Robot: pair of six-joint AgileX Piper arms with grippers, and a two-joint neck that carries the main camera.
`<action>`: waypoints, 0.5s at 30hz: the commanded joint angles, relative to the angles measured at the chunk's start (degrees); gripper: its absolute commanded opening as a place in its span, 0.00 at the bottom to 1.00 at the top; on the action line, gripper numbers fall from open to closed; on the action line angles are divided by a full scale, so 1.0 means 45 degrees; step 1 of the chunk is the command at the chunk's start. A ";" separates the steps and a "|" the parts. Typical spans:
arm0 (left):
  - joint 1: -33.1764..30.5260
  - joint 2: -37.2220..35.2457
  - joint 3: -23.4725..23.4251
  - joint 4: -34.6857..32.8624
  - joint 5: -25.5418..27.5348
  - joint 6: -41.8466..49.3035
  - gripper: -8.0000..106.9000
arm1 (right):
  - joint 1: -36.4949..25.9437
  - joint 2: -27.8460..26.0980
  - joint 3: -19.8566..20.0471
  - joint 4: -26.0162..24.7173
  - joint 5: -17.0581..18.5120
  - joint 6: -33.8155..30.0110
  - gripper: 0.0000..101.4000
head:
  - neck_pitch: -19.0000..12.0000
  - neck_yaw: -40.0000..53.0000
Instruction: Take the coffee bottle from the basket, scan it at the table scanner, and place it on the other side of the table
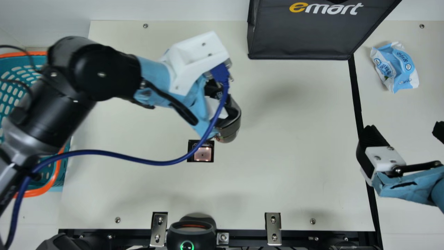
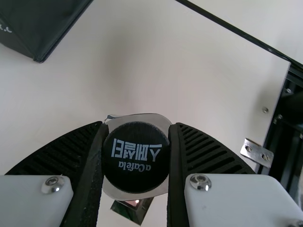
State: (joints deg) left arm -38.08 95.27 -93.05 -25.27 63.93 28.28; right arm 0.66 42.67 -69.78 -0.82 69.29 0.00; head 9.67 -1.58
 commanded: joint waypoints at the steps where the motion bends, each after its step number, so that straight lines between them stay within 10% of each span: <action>1: -0.0348 0.0218 -0.0001 0.0526 -0.0709 -0.1181 0.00 | 0.0000 0.0000 0.0000 0.0000 0.0000 0.0000 0.94 | -0.0388 0.0000; 15: -0.1746 0.1230 0.0520 0.2501 -0.3204 -0.4913 0.00 | 0.0000 0.0000 0.0000 0.0000 0.0000 0.0000 0.94 | -0.0388 0.0000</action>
State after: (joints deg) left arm -45.77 100.78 -90.88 -14.59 50.41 8.02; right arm 0.66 42.67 -69.78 -0.82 69.29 0.00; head 9.67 -1.58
